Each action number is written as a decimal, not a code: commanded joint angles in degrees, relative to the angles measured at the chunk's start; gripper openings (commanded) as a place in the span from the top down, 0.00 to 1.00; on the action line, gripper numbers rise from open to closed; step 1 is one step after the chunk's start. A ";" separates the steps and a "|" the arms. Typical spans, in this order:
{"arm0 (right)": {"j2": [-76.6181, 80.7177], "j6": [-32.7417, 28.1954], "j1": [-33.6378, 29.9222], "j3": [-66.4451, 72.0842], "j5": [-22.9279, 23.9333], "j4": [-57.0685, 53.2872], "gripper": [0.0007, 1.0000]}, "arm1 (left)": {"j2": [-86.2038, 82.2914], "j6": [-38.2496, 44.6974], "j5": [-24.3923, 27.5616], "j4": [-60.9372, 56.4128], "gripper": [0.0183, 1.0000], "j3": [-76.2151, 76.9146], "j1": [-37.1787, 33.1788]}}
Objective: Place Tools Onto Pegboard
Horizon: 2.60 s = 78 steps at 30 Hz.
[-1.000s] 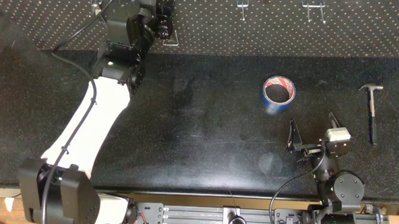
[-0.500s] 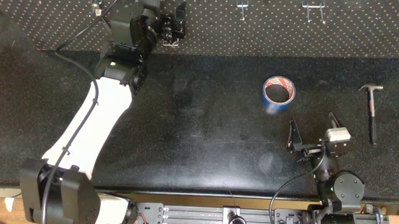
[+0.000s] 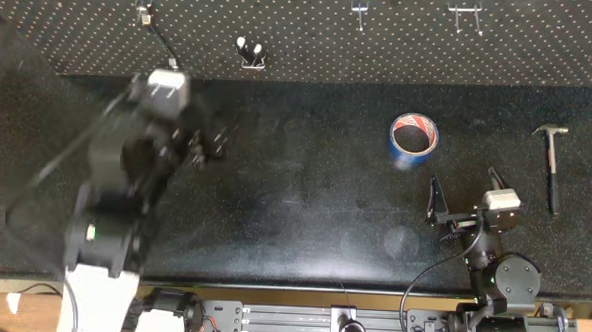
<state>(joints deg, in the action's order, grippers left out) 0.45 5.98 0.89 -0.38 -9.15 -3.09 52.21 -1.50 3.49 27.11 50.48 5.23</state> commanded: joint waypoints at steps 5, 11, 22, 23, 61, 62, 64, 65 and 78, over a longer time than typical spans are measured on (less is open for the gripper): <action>-0.39 0.44 0.48 0.13 -0.11 -0.35 0.03 | -32.61 0.28 6.01 -31.61 0.00 -38.66 -10.10; -0.39 0.44 0.48 0.13 -0.11 -0.35 0.02 | -41.83 0.31 2.69 -33.38 0.00 -44.44 -10.10; -0.39 0.44 0.48 0.15 -0.11 -0.35 0.02 | -52.06 0.28 2.97 -23.26 0.00 -50.16 -8.61; -0.39 0.44 0.48 0.13 -0.11 -0.35 0.02 | -52.06 0.33 2.64 -22.84 0.00 -50.16 -8.50; 76.83 4.48 10.86 -66.60 -7.87 -42.69 0.02 | -52.02 0.31 2.32 -22.93 0.00 -50.16 -8.59; 82.01 4.52 11.17 -69.02 -7.89 -43.65 0.02 | -52.02 0.31 2.32 -22.93 0.00 -50.16 -8.59; 88.35 4.50 11.85 -71.65 -7.91 -45.11 0.02 | -52.02 0.31 2.32 -22.93 0.00 -50.16 -8.59; 90.42 4.52 12.09 -72.08 -7.89 -45.16 0.02 | -52.02 0.31 2.32 -22.91 0.00 -50.16 -8.59; 101.74 7.30 14.38 -72.35 -0.15 -44.15 0.00 | -52.02 0.31 2.32 -22.91 0.00 -50.16 -8.59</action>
<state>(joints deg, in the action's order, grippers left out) 100.42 12.49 13.26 -71.33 -11.88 -47.81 0.62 -1.52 6.42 3.77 0.40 -3.55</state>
